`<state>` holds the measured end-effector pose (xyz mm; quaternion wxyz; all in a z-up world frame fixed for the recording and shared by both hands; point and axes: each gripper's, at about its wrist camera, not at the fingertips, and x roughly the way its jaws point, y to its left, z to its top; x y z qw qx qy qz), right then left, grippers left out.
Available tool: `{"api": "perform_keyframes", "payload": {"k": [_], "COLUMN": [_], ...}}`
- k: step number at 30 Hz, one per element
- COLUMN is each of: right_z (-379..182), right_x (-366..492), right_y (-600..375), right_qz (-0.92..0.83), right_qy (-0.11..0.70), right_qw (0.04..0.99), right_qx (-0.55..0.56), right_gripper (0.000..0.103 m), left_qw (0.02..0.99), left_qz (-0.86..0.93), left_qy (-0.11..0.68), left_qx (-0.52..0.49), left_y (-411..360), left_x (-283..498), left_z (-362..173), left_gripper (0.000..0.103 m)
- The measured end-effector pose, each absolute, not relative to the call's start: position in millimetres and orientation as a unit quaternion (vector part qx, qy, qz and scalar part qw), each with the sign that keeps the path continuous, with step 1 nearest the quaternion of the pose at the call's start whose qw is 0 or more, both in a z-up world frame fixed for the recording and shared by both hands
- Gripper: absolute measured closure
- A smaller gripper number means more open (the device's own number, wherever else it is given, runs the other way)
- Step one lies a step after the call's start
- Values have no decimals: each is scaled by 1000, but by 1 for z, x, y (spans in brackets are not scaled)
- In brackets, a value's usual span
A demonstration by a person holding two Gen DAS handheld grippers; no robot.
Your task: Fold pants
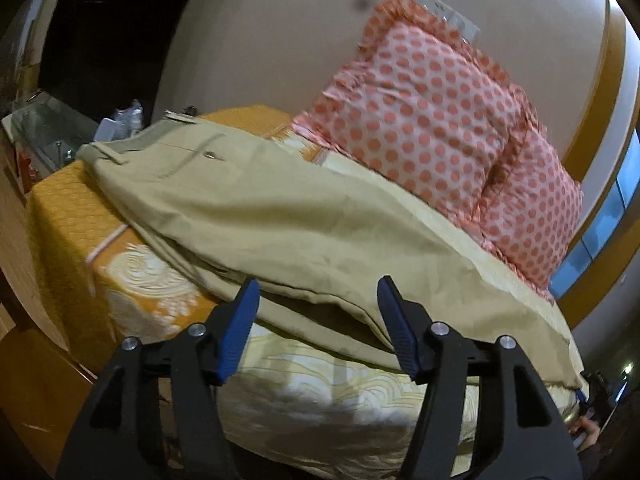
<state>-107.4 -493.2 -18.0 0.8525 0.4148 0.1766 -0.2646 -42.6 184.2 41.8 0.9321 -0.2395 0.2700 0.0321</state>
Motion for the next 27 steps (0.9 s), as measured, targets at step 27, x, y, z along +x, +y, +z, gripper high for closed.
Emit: {"api": "perform_keyframes", "payload": {"k": [27], "right_z": [78], "right_x": [3], "right_y": [-377], "right_qz": [-68], "right_qy": [135], "right_qw": [962], "right_qx": [227], "right_gripper": [97], "left_qw": [900], "left_qz": [56], "left_qy": [271], "left_qx": [-336], "left_y": [245], "left_x": [-47], "left_z": [16], "left_gripper": [26]}}
